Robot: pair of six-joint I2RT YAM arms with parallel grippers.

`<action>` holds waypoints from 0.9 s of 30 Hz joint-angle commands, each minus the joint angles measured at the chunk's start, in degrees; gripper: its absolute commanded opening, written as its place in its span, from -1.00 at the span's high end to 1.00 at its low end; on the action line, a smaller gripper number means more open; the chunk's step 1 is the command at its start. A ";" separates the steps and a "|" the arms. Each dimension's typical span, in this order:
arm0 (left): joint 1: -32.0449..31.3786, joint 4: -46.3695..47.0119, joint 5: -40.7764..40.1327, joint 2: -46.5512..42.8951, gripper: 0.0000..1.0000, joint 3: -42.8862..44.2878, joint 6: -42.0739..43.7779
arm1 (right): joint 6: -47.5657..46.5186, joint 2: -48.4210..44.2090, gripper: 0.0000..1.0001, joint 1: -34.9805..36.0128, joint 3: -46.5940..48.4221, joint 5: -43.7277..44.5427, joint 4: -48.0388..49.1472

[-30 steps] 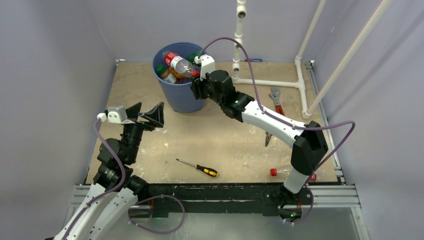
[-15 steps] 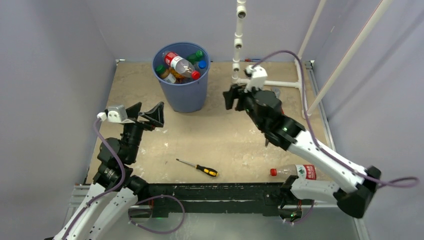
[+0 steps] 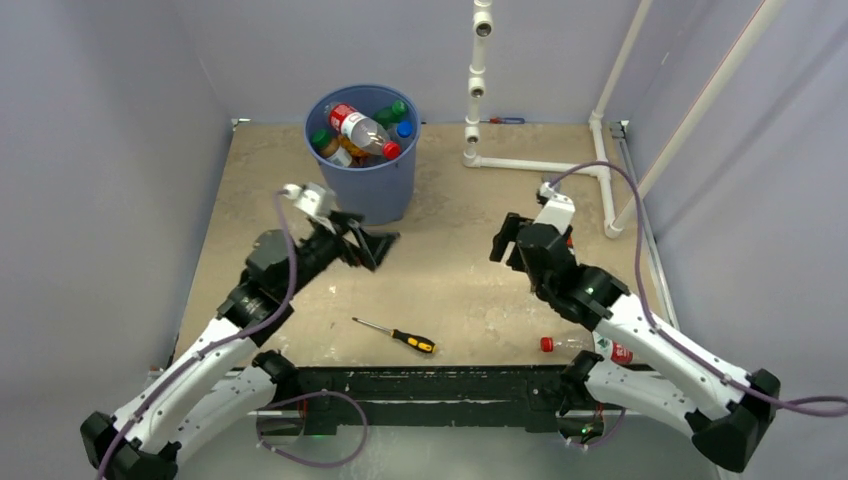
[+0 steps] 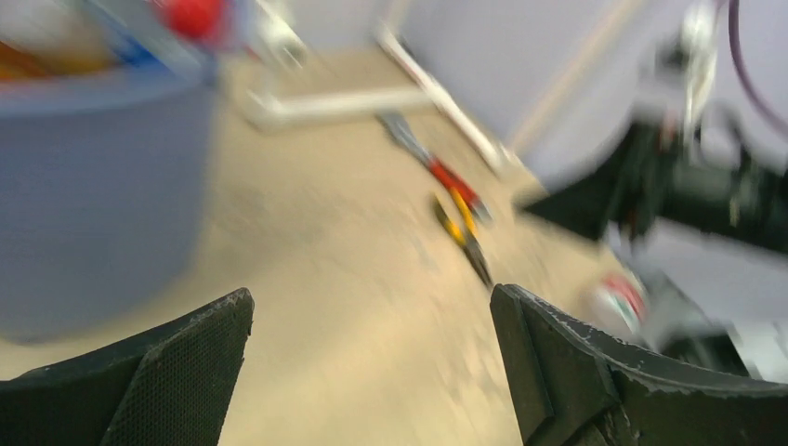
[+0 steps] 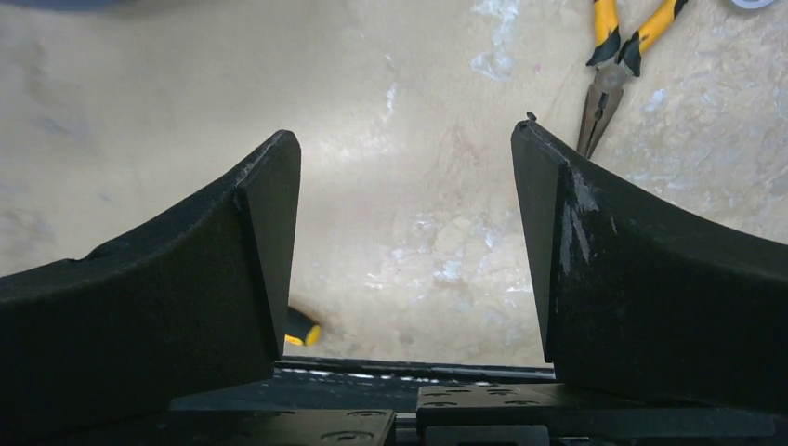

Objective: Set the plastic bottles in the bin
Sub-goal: Pick up the plastic bottle from the corner of the board.

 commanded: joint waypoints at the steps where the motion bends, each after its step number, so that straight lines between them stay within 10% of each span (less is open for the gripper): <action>1: -10.52 4.11 13.40 0.10 -0.99 -5.29 -1.93 | 8.07 -7.99 -0.60 -0.37 1.20 7.78 -1.31; 11: -43.36 16.63 -1.20 29.76 -0.99 -0.48 11.83 | 6.01 -15.58 -0.62 -0.37 4.94 10.01 -0.79; 18: -44.09 42.05 7.29 46.03 -0.95 -3.09 23.66 | 3.01 -22.29 -0.63 -0.35 2.69 7.03 2.37; 27: -40.11 46.85 20.52 64.42 -0.87 9.45 32.55 | 2.62 -28.35 -0.62 -0.37 -1.37 2.43 3.91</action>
